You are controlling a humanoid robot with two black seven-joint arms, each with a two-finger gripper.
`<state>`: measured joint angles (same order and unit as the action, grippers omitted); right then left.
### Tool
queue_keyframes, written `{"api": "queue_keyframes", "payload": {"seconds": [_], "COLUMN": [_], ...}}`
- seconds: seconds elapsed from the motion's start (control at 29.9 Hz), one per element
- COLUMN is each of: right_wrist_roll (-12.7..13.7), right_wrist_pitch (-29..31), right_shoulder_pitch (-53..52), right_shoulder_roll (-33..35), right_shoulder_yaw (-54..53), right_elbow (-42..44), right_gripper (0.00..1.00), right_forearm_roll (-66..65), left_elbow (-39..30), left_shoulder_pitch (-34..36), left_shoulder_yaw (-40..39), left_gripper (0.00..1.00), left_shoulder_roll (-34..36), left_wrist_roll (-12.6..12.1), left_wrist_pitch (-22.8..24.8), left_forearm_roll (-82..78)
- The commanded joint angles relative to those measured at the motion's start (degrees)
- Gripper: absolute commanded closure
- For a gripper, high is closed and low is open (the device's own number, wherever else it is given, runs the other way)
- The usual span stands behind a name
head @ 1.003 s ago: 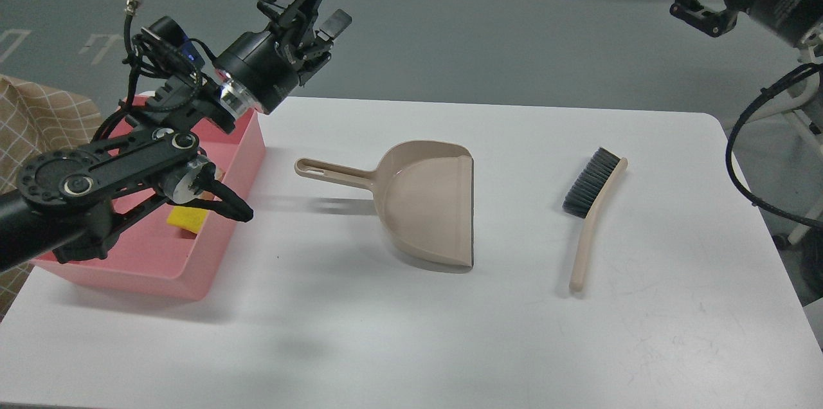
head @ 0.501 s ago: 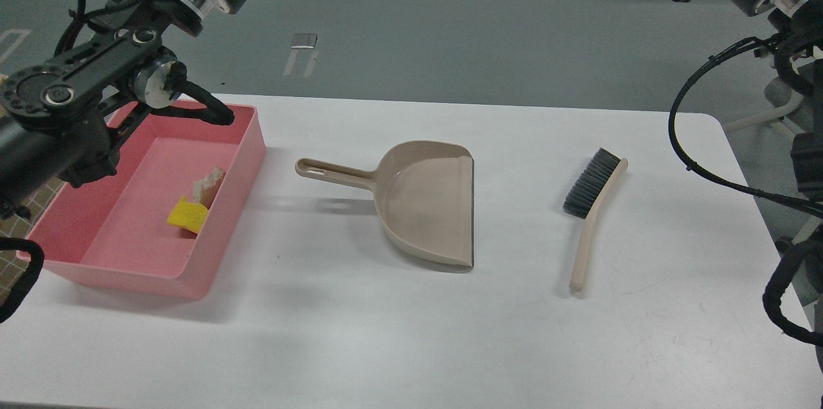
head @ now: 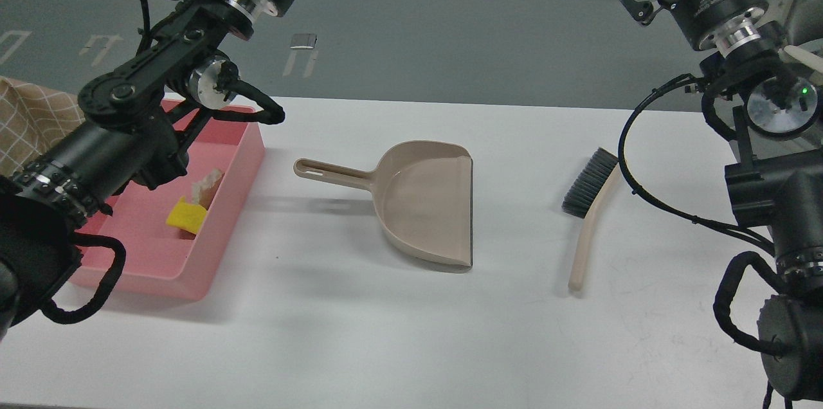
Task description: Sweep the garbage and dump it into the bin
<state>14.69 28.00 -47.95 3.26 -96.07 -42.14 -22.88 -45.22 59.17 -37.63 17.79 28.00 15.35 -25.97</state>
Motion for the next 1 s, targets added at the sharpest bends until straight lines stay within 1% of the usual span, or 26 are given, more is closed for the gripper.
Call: {"api": "queue_keyframes", "payload": {"seconds": [0.0, 0.03, 0.07, 0.1, 0.13, 0.17, 0.27, 0.33, 0.5, 0.97], "right_wrist_roll": [0.78, 1.74, 3.4, 4.46, 6.65, 7.71, 11.32, 11.85, 11.85, 11.33], "right_wrist_pitch": [0.0, 0.0, 0.0, 0.0, 0.0, 0.0, 0.0, 0.0, 0.0, 0.0], "right_shoulder_pitch": [3.47, 4.61, 6.27, 7.16, 8.73, 9.27, 11.99, 13.84, 16.48, 16.4], "right_shoulder_roll": [-1.24, -1.41, -1.5, -1.42, -1.33, -1.24, -0.89, -0.63, -0.54, -1.06], "right_shoulder_yaw": [0.88, 1.15, 1.5, 1.76, 2.63, 3.08, 3.34, 3.61, 3.87, 3.7], "right_elbow": [-1.63, -2.94, -4.69, -5.84, -8.11, -8.92, -11.64, -13.75, -18.94, -19.04], "right_gripper": [0.02, 0.02, 0.02, 0.02, 0.02, 0.02, 0.01, 0.01, 0.0, 0.0], "right_forearm_roll": [4.59, 6.34, 8.1, 8.9, 9.78, 10.05, 10.32, 10.32, 9.61, 9.61], "left_elbow": [1.89, 1.97, 1.98, 1.98, 1.98, 1.98, 1.98, 1.98, 1.98, 1.18], "left_shoulder_pitch": [-0.9, -2.12, -3.53, -3.97, -4.68, -4.94, -6.7, -7.66, -9.86, -10.4], "left_shoulder_yaw": [0.19, 0.19, 0.1, 0.1, 0.02, 0.1, 0.02, 0.02, -0.07, -1.13], "left_gripper": [0.02, 0.02, 0.02, 0.02, 0.02, 0.02, 0.02, 0.02, 0.02, 0.02], "left_shoulder_roll": [-1.52, -1.61, -1.61, -1.53, -1.35, -1.35, -1.18, -1.17, -1.0, -0.47], "left_wrist_roll": [0.0, 0.0, 0.0, 0.0, 0.0, 0.0, 0.0, 0.0, 0.0, 0.0], "left_wrist_pitch": [2.49, 3.62, 5.2, 6.26, 8.18, 9.25, 10.31, 10.14, 9.52, 9.43], "left_forearm_roll": [2.06, 2.06, 2.06, 2.06, 2.15, 2.15, 2.15, 2.15, 2.24, 2.15]}}
